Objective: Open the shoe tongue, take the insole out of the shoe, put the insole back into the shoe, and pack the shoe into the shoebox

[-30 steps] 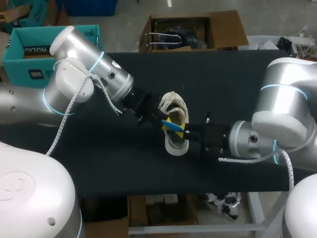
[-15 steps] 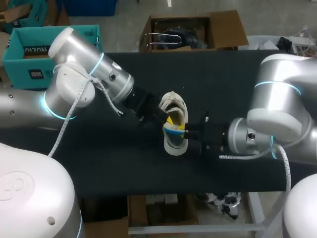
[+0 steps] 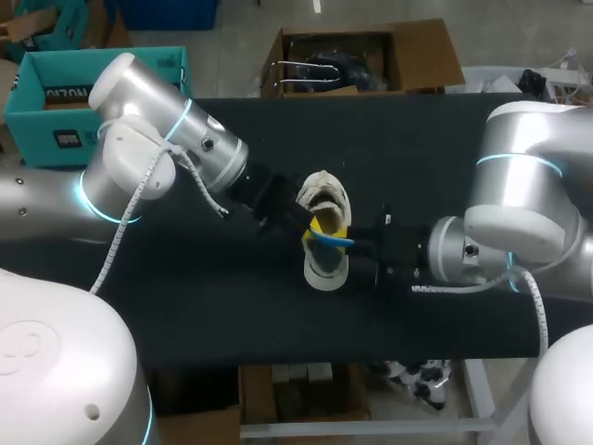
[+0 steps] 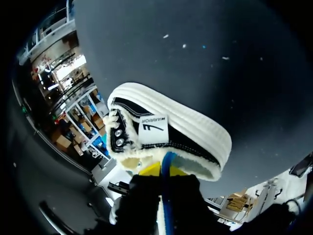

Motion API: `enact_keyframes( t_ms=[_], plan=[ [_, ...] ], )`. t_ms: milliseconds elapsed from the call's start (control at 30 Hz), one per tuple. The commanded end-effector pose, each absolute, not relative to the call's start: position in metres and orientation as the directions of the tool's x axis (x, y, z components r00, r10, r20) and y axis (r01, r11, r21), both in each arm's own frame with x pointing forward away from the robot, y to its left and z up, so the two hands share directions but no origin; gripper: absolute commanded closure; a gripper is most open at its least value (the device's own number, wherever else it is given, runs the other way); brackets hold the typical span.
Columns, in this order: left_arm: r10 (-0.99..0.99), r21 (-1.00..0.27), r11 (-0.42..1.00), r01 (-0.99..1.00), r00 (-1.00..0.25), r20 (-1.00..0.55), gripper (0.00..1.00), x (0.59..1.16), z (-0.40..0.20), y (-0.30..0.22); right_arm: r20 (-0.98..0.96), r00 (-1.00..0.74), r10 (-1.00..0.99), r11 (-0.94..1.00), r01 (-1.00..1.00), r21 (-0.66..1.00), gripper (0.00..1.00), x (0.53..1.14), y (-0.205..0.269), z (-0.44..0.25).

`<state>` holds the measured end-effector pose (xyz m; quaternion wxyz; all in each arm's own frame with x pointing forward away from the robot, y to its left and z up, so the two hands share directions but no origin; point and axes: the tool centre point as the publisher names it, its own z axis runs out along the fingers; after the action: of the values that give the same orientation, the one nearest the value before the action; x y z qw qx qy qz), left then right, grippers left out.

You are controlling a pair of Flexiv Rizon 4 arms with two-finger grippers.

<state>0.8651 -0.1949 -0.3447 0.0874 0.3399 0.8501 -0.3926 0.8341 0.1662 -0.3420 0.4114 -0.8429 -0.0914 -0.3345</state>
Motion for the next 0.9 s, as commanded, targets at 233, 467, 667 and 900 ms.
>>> enact_keyframes(
  t_ms=[233, 467, 667, 900],
  plan=[
    [0.500, -0.603, 0.449, 0.659, -0.745, -0.442, 1.00, 0.858, -0.332, -0.197, 0.654, 0.752, -0.082, -0.692, 0.429, -0.580, 1.00, 0.826, 0.175, -0.324],
    [0.499, -0.588, 0.443, 0.677, -0.731, -0.465, 1.00, 0.859, -0.335, -0.200, 0.667, 0.743, -0.061, -0.697, 0.446, -0.561, 1.00, 0.835, 0.175, -0.333],
    [0.489, -0.583, 0.450, 0.677, -0.733, -0.473, 1.00, 0.863, -0.345, -0.198, 0.670, 0.740, -0.058, -0.691, 0.455, -0.562, 1.00, 0.844, 0.176, -0.350],
    [0.468, -0.602, 0.467, 0.648, -0.758, -0.454, 1.00, 0.871, -0.356, -0.194, 0.660, 0.749, -0.057, -0.692, 0.447, -0.567, 1.00, 0.847, 0.177, -0.357]
  ],
)
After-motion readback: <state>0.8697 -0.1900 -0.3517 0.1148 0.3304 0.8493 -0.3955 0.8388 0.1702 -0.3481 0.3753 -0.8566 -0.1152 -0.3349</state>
